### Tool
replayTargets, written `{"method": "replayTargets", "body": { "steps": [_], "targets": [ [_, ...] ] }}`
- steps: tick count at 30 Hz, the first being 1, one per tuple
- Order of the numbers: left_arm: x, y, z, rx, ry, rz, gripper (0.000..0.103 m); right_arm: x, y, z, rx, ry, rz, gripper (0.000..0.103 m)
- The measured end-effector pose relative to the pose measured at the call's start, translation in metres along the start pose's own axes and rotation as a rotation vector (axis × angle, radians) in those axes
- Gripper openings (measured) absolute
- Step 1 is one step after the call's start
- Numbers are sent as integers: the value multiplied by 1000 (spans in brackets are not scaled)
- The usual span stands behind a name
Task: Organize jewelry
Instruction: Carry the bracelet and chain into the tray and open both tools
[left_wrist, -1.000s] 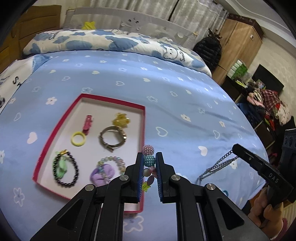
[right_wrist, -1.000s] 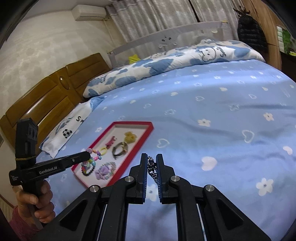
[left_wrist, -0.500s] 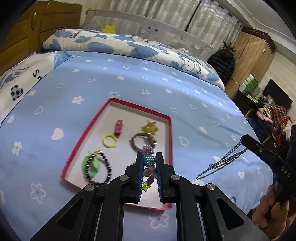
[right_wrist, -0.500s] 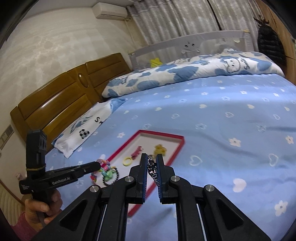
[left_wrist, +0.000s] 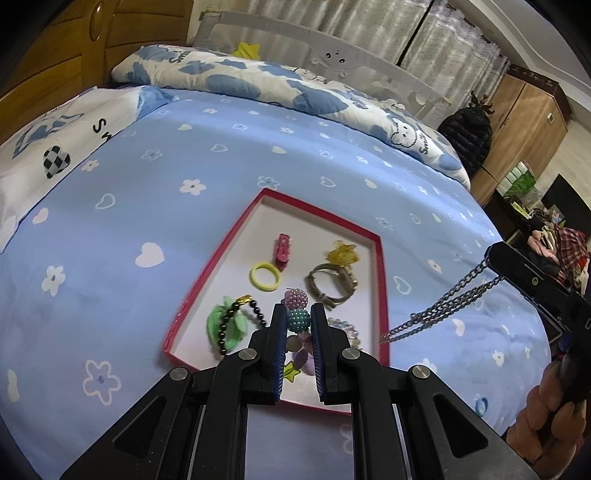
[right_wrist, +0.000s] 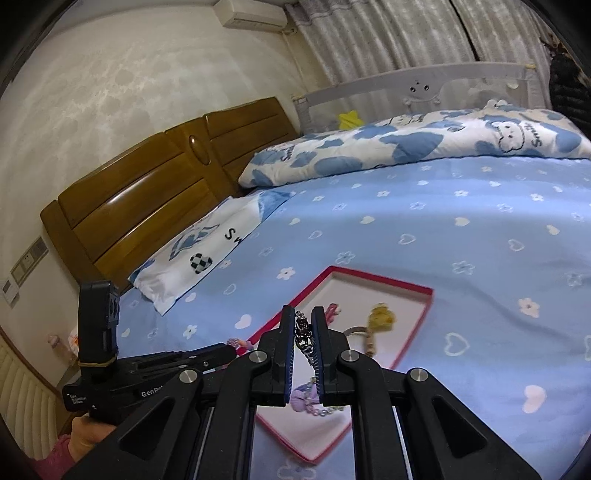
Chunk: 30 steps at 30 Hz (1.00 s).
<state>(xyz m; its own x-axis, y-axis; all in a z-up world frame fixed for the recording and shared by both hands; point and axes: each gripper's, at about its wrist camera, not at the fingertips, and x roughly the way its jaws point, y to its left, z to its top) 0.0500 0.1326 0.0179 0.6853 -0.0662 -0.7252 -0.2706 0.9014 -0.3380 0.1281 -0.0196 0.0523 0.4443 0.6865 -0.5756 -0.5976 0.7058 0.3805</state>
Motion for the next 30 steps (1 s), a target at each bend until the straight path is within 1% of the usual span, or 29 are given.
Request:
{"method": "replayTargets", "body": {
  "steps": [4,7,12,22,26,30],
  "targets": [
    [9,9,2,-16,17,10,11,18,3,-5,5,33,15,8],
    [17,14,2,-23,38,3,11,31,4,-9,13,62,25,8],
    [32,18,1,-29,65,14,11,51,4,-17,15,103,24,8],
    [65,29,-2,-48,118,51,11,79,-14,-40,54,193,8,8],
    [75,27,-6,-22,128,79,11,89,-22,-53,74,232,-3,8],
    [83,27,-10,-18,144,91,12,97,-28,-64,88,272,-6,8]
  ]
}}
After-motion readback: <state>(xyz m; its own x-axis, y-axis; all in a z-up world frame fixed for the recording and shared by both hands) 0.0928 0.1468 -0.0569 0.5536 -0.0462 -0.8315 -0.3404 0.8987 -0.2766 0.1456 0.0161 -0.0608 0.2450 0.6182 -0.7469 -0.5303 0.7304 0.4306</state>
